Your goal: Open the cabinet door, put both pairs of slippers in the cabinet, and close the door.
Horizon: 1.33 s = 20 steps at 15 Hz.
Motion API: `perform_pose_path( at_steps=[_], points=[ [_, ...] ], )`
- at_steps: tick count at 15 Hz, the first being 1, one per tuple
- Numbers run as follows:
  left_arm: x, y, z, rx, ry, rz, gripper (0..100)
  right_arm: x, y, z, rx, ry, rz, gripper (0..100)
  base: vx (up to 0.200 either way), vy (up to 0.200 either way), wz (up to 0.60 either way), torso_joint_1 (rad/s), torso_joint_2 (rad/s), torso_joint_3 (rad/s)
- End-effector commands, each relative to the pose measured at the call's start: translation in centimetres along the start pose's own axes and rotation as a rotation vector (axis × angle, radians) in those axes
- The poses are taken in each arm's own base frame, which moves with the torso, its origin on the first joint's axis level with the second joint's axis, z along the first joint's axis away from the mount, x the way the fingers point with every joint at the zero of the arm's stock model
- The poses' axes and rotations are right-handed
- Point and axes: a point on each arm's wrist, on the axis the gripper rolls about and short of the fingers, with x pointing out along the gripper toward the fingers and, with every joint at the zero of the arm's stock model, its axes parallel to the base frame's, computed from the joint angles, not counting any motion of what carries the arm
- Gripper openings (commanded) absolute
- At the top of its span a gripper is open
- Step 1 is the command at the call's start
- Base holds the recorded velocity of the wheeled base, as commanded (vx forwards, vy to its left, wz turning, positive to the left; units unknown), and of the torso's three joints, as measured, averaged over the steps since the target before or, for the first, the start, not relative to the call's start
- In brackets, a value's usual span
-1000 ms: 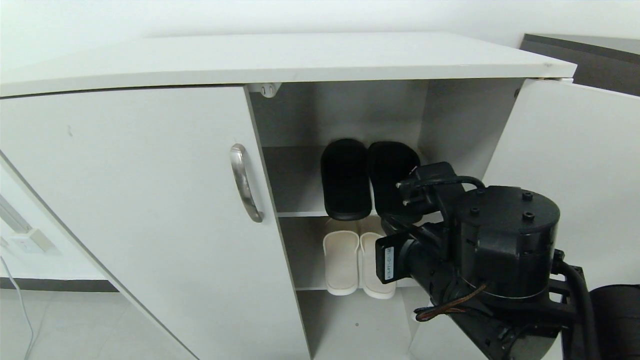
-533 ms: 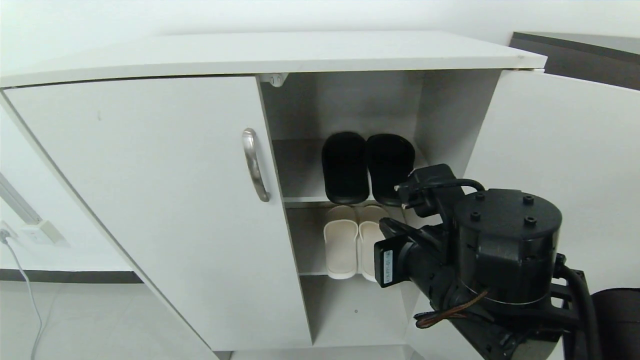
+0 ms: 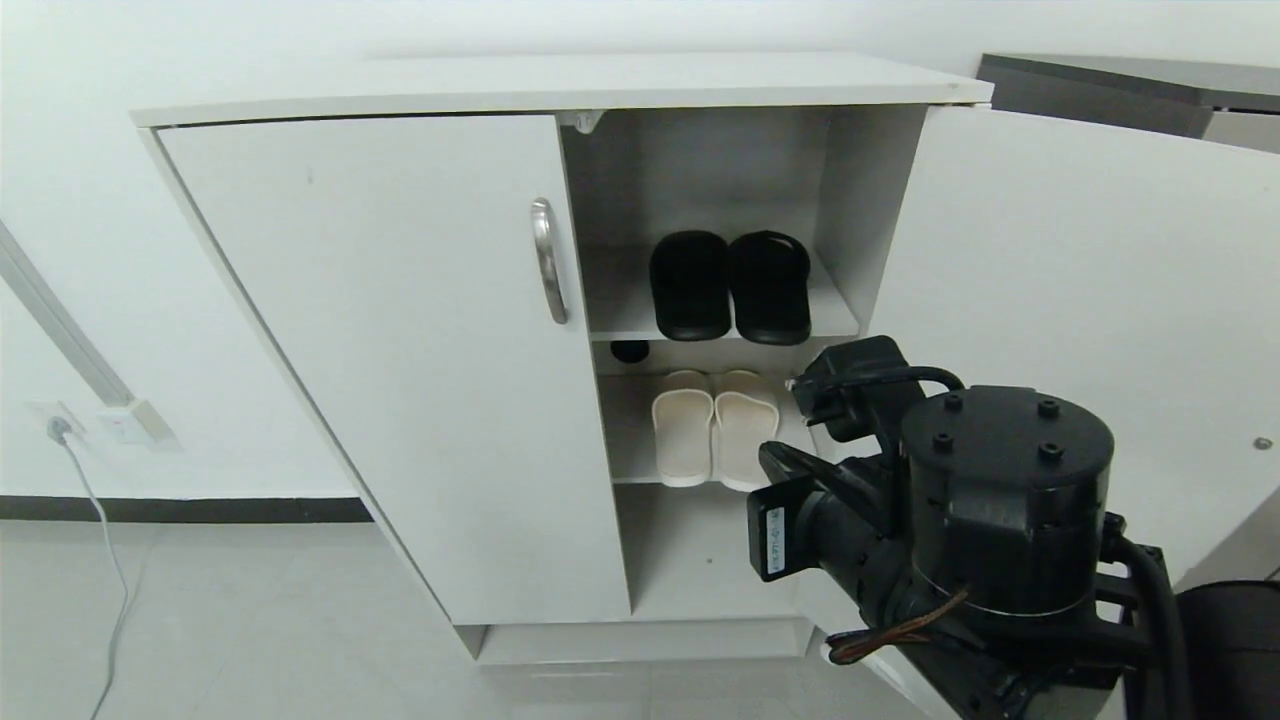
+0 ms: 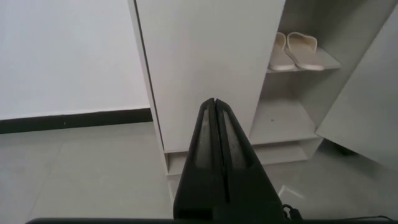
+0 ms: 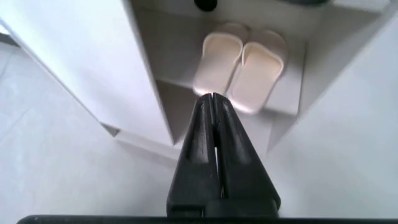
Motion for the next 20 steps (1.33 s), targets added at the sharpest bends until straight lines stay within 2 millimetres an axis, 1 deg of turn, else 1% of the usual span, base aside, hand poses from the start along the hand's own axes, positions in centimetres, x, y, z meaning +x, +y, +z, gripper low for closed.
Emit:
perform_pose_path(
  at_steps=[1, 5, 13, 15, 17, 20],
  points=[
    [0.0, 0.0, 0.0, 0.000, 0.001, 0.000, 0, 0.1, 0.1, -0.3, -0.007, 0.009, -0.001, 0, -0.200, 0.000, 0.00, 0.002, -0.01, 0.002],
    [0.0, 0.0, 0.0, 0.000, 0.001, 0.000, 0, 0.3, 0.2, -0.6, -0.011, 0.016, -0.003, 0, -0.200, 0.000, 0.00, -0.002, 0.00, 0.005],
    [0.0, 0.0, 0.0, 0.000, 0.001, 0.000, 0, 0.5, 0.0, -1.2, -0.016, 0.028, -0.008, 0, 0.000, 0.000, 0.00, 0.000, 0.00, 0.000],
    [0.0, 0.0, 0.0, 0.000, 0.001, 0.000, 0, 0.6, -0.2, -1.2, -0.009, 0.035, 0.028, 0, 0.000, 0.000, 0.00, 0.000, 0.00, 0.000],
    [0.0, 0.0, 0.0, 0.000, 0.001, 0.000, 0, 0.7, -0.6, -1.8, -0.022, 0.057, 0.036, 0, 0.000, 0.000, 0.00, 0.000, 0.00, 0.000],
    [0.0, 0.0, 0.0, 0.000, 0.001, 0.000, 0, 0.9, -0.5, -2.1, -0.033, 0.064, 0.034, 0, 0.000, 0.000, 0.00, 0.000, 0.00, 0.000]
  ],
)
